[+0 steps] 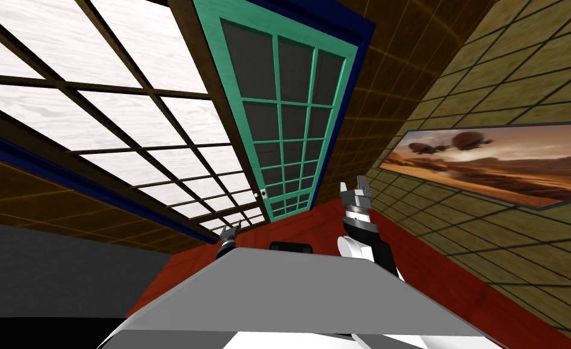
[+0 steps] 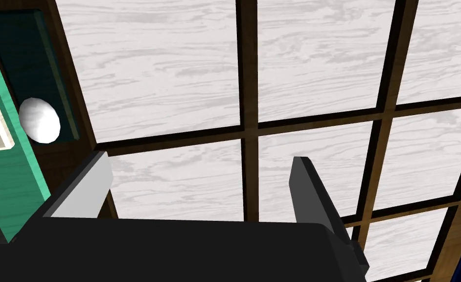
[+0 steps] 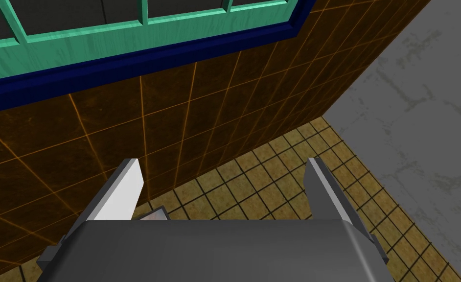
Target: Pull the door open
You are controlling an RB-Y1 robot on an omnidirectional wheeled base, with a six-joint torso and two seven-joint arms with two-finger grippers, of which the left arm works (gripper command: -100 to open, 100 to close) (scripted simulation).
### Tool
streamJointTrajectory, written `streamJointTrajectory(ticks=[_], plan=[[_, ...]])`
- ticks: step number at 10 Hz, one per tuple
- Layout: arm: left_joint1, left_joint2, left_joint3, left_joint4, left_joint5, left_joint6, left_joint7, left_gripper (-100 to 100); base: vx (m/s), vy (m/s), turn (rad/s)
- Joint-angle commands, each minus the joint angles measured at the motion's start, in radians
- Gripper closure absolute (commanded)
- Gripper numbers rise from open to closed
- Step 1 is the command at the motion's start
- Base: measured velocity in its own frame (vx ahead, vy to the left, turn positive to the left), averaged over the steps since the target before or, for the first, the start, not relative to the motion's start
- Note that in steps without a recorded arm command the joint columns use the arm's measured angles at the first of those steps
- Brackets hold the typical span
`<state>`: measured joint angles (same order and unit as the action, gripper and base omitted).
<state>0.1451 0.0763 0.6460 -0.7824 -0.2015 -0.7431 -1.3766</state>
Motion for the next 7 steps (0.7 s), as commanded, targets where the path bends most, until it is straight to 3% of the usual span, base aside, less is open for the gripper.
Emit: streamJointTrajectory(ticks=[1,4,6,7], plan=[[-0.025,-0.001,-0.009,0.007,-0.002,-0.006,0.001,-100,0.165,0.013,-0.079],[-0.067,-0.016,-0.031,-0.005,-0.009,-0.010,0.001,-100,0.192,0.035,-0.088],[-0.067,-0.016,-0.031,-0.005,-0.009,-0.010,0.001,-100,0.108,0.015,-0.033],[-0.094,-0.025,-0.046,-0.012,-0.013,-0.012,0.001,-100,0.134,0.006,-0.134]])
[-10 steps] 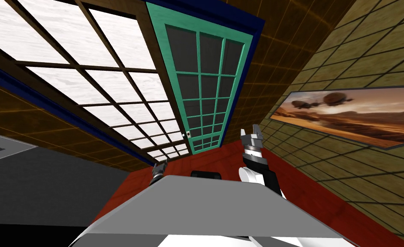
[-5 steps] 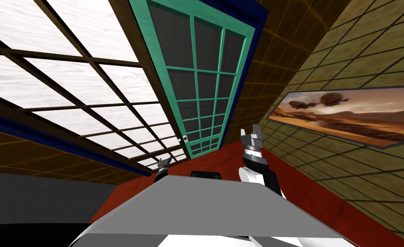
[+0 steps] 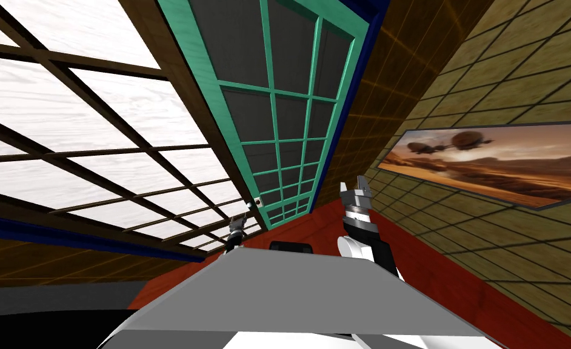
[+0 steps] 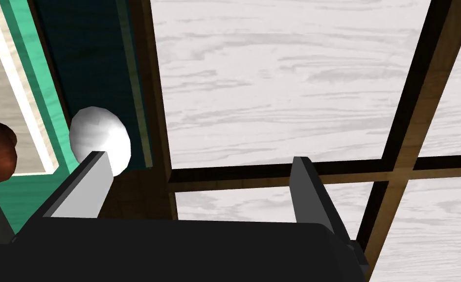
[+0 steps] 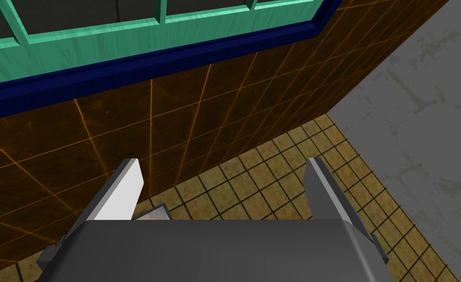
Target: Pull the door open
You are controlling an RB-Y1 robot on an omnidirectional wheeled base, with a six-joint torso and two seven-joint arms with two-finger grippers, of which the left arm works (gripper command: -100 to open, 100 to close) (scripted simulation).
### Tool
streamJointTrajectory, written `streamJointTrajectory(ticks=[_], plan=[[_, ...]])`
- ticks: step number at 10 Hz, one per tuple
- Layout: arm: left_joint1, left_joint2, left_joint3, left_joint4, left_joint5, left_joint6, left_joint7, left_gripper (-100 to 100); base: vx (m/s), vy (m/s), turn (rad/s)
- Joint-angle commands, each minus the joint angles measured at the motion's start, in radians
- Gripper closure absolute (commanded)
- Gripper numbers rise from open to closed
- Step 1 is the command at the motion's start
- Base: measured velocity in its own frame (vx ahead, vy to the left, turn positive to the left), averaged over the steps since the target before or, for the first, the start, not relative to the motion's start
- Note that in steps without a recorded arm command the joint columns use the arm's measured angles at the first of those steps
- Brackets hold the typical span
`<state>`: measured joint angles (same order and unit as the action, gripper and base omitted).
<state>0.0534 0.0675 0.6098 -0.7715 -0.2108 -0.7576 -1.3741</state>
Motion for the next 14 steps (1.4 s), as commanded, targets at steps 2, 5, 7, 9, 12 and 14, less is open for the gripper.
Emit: streamJointTrajectory(ticks=[2,5,7,9,12,14], plan=[[-0.028,-0.025,-0.024,-0.031,-0.008,-0.001,-0.001,-100,0.208,0.019,-0.118],[-0.016,-0.030,-0.026,-0.054,-0.010,0.012,0.003,100,0.065,0.002,-0.011],[-0.016,-0.030,-0.026,-0.054,-0.010,0.012,0.003,100,-0.021,-0.010,-0.011],[-0.016,-0.030,-0.026,-0.054,-0.010,0.012,0.003,100,-0.004,0.000,-0.002],[0.015,-0.025,-0.018,-0.045,0.000,0.016,0.025,100,-0.079,-0.005,0.014],[0.037,-0.019,-0.010,-0.040,0.008,0.018,0.040,100,-0.141,-0.026,0.053]])
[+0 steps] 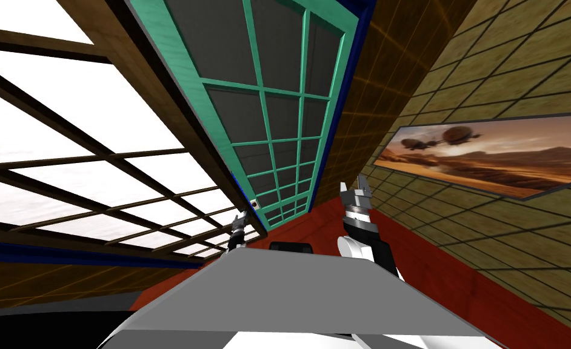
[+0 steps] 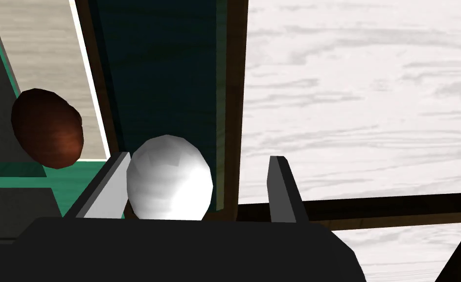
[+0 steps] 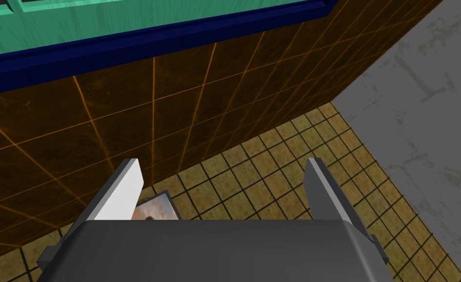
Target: Pull the door open
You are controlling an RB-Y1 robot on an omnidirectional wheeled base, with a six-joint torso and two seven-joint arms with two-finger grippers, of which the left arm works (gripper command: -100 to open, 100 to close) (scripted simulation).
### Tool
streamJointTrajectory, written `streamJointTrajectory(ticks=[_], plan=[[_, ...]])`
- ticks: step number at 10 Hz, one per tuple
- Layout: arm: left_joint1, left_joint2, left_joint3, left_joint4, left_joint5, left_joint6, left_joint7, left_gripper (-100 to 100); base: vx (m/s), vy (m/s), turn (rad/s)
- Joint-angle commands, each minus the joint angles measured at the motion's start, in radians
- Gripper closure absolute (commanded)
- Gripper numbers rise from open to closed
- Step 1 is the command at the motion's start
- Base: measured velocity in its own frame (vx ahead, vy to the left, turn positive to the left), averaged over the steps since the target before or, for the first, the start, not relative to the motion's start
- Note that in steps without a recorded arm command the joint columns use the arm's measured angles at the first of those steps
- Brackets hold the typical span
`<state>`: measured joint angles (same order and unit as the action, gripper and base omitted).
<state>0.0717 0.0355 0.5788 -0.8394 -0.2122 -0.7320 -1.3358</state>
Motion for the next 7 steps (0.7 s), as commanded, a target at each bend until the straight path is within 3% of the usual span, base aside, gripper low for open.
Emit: streamJointTrajectory(ticks=[1,2,7], plan=[[0.018,0.013,0.021,0.028,0.010,-0.008,0.002,100,-0.143,-0.022,0.046],[0.040,0.020,0.027,0.032,0.021,-0.007,0.026,100,-0.173,-0.036,0.029],[0.068,0.029,0.033,0.036,0.039,-0.006,0.068,100,-0.076,-0.026,0.010]])
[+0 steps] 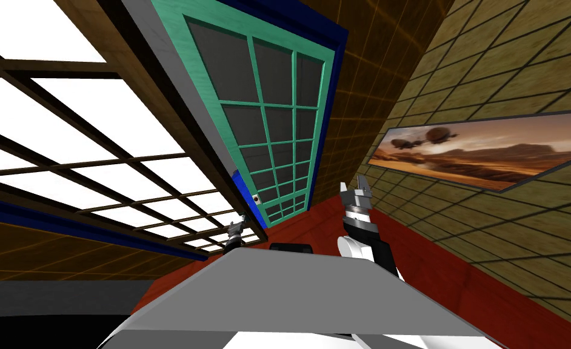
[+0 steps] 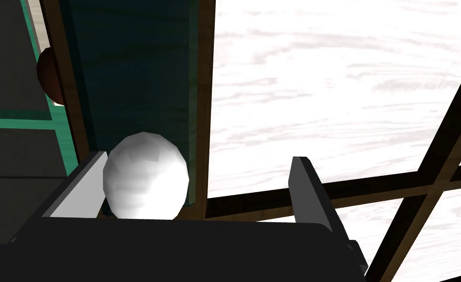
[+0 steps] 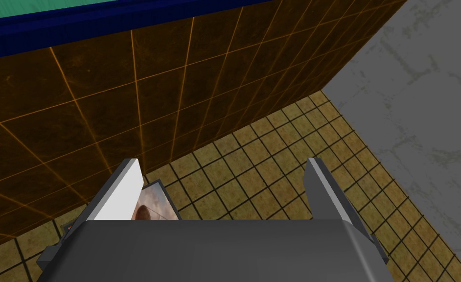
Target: Pull the door open
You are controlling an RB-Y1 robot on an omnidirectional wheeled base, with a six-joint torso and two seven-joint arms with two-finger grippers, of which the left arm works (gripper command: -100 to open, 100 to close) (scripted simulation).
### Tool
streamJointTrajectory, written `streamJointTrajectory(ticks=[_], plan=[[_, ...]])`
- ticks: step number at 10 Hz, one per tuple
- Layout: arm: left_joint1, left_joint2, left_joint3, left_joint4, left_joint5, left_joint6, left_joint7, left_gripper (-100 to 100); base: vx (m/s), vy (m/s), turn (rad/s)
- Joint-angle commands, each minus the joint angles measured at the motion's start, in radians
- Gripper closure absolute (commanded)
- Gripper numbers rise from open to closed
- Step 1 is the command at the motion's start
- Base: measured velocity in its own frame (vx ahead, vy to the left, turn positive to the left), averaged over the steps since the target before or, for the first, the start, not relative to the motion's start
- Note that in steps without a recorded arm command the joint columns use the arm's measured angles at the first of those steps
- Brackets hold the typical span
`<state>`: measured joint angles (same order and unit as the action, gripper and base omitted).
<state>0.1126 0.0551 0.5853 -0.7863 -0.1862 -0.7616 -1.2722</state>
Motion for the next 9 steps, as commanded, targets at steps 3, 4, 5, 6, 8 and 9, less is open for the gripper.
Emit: streamJointTrajectory(ticks=[3,4,5,6,8,9], plan=[[0.034,0.012,0.028,-0.016,0.017,0.024,0.015,100,-0.054,-0.011,0.008],[0.034,0.012,0.028,-0.016,0.017,0.024,0.015,100,-0.010,-0.003,0.001],[0.034,0.012,0.028,-0.016,0.017,0.024,0.015,100,0.000,0.000,0.000],[0.034,0.012,0.028,-0.016,0.017,0.024,0.015,100,0.005,0.004,0.016],[0.034,0.012,0.028,-0.010,0.017,0.023,0.015,100,0.011,-0.005,0.007],[0.034,0.012,0.028,-0.016,0.017,0.024,0.015,100,-0.003,-0.003,-0.022]])
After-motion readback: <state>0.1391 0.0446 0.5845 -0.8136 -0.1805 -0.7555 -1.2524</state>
